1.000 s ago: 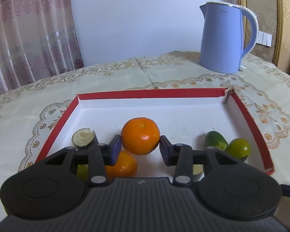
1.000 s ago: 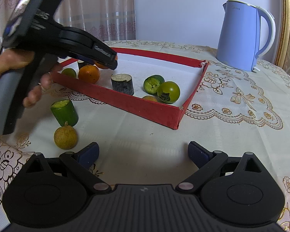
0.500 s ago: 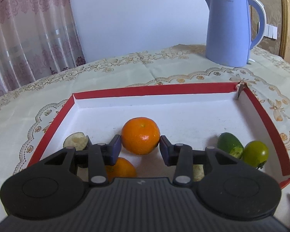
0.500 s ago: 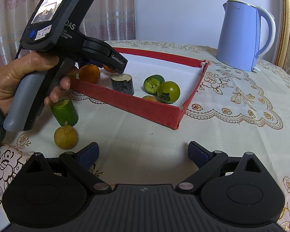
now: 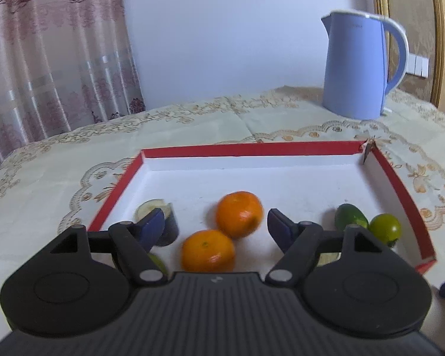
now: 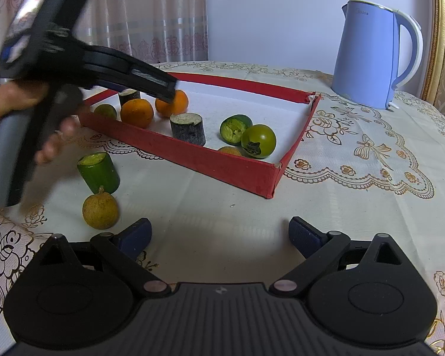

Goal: Organize fruits
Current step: 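Carry the tangerine into the red tray and open the left gripper, then lift the open left gripper away from the tray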

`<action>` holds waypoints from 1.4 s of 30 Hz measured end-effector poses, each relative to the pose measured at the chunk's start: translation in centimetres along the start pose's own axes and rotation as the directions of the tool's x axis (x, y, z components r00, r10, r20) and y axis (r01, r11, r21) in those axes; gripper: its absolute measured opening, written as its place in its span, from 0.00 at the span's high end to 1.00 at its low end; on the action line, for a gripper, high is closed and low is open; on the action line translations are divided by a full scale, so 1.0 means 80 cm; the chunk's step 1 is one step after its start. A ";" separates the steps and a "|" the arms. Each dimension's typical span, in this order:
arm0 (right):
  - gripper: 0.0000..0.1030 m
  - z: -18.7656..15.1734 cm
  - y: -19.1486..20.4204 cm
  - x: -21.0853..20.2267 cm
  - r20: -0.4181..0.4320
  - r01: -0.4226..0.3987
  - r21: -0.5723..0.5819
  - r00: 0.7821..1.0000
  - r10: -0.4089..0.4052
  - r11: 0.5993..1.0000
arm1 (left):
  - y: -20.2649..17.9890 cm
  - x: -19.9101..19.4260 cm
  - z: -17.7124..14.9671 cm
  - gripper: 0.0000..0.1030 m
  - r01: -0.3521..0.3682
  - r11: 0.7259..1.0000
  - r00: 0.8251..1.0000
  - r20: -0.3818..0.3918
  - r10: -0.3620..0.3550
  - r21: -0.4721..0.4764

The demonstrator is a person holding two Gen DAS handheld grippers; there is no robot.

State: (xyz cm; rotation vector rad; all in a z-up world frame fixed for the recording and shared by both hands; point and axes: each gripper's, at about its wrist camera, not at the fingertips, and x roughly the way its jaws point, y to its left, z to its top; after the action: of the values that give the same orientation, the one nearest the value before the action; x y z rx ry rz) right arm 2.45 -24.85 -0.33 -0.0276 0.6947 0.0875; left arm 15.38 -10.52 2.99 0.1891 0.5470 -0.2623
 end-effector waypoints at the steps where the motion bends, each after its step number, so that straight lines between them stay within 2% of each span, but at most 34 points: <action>1: 0.03 0.000 0.000 0.000 0.000 0.000 0.000 1.000 0.000 1.000 | 0.004 -0.008 -0.003 0.25 0.001 1.000 1.000 0.006 -0.001 -0.004; 10: 0.03 0.000 0.000 0.000 0.000 0.001 0.000 1.000 -0.001 1.000 | 0.032 -0.071 -0.047 0.24 0.044 0.998 0.999 0.018 -0.043 -0.035; 12: 0.02 0.000 0.000 0.000 0.000 0.001 0.000 1.000 -0.001 1.000 | 0.038 -0.081 -0.057 0.17 0.060 0.997 0.998 0.023 -0.058 -0.056; 18: 0.02 0.000 0.000 0.001 -0.001 0.002 0.000 1.000 -0.002 1.000 | 0.053 -0.105 -0.091 0.15 0.046 0.997 0.999 0.027 -0.044 -0.062; 22: 0.02 0.000 0.000 0.001 -0.001 0.001 0.000 1.000 -0.001 1.000 | 0.064 -0.106 -0.109 0.14 0.074 0.995 0.997 -0.002 -0.074 -0.073; 28: 0.02 0.001 0.000 0.001 -0.001 0.002 0.000 1.000 -0.002 1.000 | 0.069 -0.098 -0.122 0.13 0.069 0.995 0.997 -0.038 -0.072 -0.072; 33: 0.02 0.001 0.000 0.001 0.000 0.004 -0.001 1.000 -0.004 1.000 | 0.072 -0.093 -0.126 0.07 0.055 0.995 0.997 -0.057 -0.060 -0.083; 35: 0.01 -0.001 0.002 -0.005 0.024 0.016 -0.013 1.000 -0.016 1.000 | 0.070 -0.089 -0.126 0.05 0.042 0.996 0.996 -0.076 -0.048 -0.078; 37: 0.01 -0.005 0.007 -0.019 0.091 0.023 -0.026 0.996 -0.020 0.999 | 0.070 -0.086 -0.126 0.03 0.040 0.996 0.995 -0.088 -0.047 -0.078; 40: 0.01 -0.004 0.014 -0.032 0.106 -0.056 -0.019 0.993 0.057 0.998 | 0.069 -0.085 -0.127 0.00 0.047 0.996 0.994 -0.096 -0.055 -0.076; 42: 0.02 -0.005 0.024 -0.032 0.110 -0.068 -0.039 0.991 0.072 0.997 | 0.069 -0.084 -0.127 0.00 0.055 0.996 0.993 -0.104 -0.063 -0.076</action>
State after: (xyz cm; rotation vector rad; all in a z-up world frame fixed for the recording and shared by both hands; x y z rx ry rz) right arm 0.04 -23.14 1.01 -0.0320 0.5828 0.1680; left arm 6.55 -1.46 -1.32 0.1163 0.6675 -0.2901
